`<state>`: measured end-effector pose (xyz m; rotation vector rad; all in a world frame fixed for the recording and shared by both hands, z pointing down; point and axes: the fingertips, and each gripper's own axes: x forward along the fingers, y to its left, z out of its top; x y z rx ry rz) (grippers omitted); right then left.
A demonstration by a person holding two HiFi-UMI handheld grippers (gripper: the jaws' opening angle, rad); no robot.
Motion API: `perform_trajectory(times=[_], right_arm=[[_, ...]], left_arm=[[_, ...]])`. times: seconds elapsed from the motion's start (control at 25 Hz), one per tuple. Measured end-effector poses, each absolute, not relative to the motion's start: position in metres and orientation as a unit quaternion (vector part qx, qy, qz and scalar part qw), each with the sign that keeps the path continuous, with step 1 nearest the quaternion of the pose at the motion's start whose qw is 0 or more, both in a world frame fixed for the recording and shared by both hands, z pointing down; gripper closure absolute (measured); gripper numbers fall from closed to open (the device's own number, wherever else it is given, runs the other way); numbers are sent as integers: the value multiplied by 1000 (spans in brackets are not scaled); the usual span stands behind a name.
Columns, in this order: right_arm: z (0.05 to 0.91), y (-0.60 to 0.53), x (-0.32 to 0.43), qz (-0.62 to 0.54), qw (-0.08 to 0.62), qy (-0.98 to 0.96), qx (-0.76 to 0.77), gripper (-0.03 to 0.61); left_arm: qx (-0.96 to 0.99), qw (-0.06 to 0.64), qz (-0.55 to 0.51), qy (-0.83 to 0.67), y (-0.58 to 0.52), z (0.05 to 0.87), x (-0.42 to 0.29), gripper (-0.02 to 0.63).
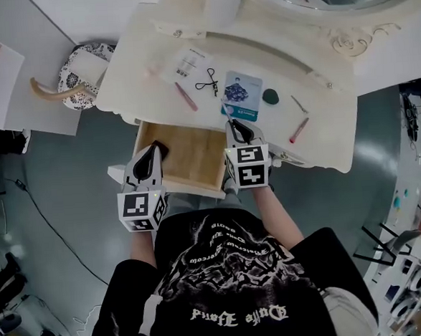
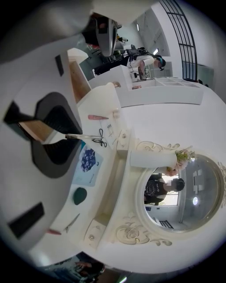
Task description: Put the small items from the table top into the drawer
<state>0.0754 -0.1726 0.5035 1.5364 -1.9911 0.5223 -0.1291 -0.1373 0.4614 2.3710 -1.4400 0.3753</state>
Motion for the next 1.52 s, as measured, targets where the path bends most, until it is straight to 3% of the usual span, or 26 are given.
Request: perform_trajectory(times=[0.84, 1.52], right_arm=[[520, -140, 37, 207, 278, -748, 566, 534], [558, -106, 12, 230, 325, -758, 517, 534]], left_arm=[[862, 167, 151, -455, -146, 473, -133, 598], [870, 170, 163, -434, -143, 483, -137, 598]])
